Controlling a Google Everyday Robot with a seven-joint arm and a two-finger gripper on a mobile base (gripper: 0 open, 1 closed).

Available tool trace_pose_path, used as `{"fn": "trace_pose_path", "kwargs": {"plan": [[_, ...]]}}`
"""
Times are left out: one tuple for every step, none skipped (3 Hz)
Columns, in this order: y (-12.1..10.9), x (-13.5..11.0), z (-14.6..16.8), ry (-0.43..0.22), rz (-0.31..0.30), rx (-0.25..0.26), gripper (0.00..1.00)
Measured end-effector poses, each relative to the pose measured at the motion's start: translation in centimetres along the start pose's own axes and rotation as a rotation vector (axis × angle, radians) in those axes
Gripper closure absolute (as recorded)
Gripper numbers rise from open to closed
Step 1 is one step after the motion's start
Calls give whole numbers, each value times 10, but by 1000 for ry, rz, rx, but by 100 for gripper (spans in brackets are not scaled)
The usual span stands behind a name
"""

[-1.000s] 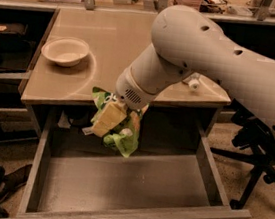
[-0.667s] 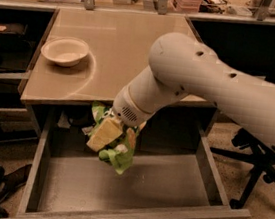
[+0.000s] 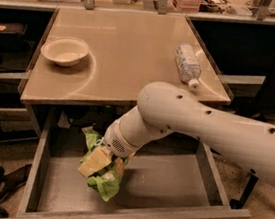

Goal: Place green rice chip bag into top drawer

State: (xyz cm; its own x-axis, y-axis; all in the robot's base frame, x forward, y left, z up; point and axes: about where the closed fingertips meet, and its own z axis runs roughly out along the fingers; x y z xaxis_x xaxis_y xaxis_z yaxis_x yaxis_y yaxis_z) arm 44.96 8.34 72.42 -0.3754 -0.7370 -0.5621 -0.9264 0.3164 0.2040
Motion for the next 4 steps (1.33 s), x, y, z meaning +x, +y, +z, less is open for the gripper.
{"fn": "trace_pose_path", "kwargs": {"plan": [[-3, 8, 29, -26, 18, -25, 100], [-5, 16, 57, -64, 37, -52, 100], [-10, 23, 74, -94, 46, -62, 100], [-11, 24, 77, -99, 48, -64, 86]]}}
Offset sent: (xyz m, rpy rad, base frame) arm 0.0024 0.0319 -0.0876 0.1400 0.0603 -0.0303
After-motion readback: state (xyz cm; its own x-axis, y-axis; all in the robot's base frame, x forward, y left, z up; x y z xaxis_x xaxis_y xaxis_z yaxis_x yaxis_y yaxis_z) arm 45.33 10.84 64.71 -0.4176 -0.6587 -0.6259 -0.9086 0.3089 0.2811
